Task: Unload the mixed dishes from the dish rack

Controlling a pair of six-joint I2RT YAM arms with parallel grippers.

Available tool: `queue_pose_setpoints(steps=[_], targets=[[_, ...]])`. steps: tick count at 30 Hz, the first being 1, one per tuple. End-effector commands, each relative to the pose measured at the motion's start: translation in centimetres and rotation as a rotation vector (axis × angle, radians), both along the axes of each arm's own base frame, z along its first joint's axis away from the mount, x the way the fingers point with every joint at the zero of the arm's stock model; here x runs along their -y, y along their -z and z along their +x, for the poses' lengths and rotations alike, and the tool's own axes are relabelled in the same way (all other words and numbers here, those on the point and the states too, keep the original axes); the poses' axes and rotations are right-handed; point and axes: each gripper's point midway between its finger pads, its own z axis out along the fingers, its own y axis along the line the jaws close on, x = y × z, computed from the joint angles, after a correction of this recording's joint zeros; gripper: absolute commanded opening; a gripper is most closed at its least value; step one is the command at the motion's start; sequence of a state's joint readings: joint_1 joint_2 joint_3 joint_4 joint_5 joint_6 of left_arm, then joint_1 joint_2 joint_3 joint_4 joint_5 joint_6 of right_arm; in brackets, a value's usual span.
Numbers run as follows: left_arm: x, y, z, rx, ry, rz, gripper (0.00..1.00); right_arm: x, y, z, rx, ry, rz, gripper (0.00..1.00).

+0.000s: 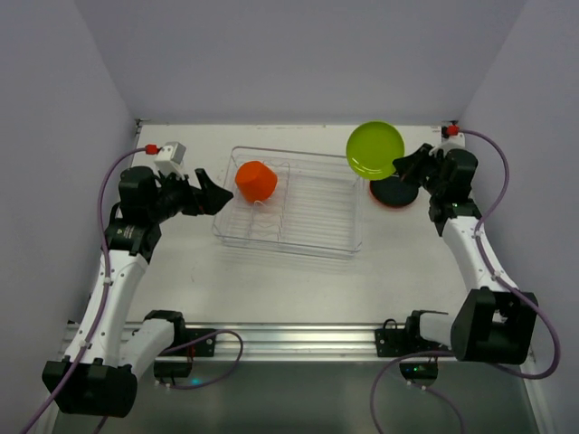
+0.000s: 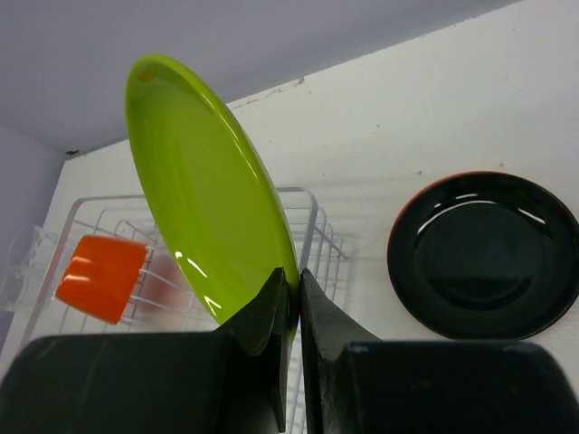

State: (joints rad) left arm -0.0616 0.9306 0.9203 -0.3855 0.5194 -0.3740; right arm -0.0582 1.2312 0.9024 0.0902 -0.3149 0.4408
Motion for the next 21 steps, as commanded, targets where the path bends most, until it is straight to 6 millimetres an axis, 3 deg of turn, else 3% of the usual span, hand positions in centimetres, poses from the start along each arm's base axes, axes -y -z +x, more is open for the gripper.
queue_pose_setpoints(steps=[1,8,21], targets=[[0.1,-0.8,-0.1,0.035,0.011,0.016,1.00,0.7,-0.2,0.4,-0.012,0.011,0.124,0.00],[0.1,-0.8,-0.2,0.035,0.012,0.016,1.00,3.6,3.9,1.3,-0.142,0.072,0.260,0.00],[0.3,-0.5,-0.1,0.041,0.023,0.006,1.00,7.3,10.4,1.7,-0.286,0.227,0.304,0.00]])
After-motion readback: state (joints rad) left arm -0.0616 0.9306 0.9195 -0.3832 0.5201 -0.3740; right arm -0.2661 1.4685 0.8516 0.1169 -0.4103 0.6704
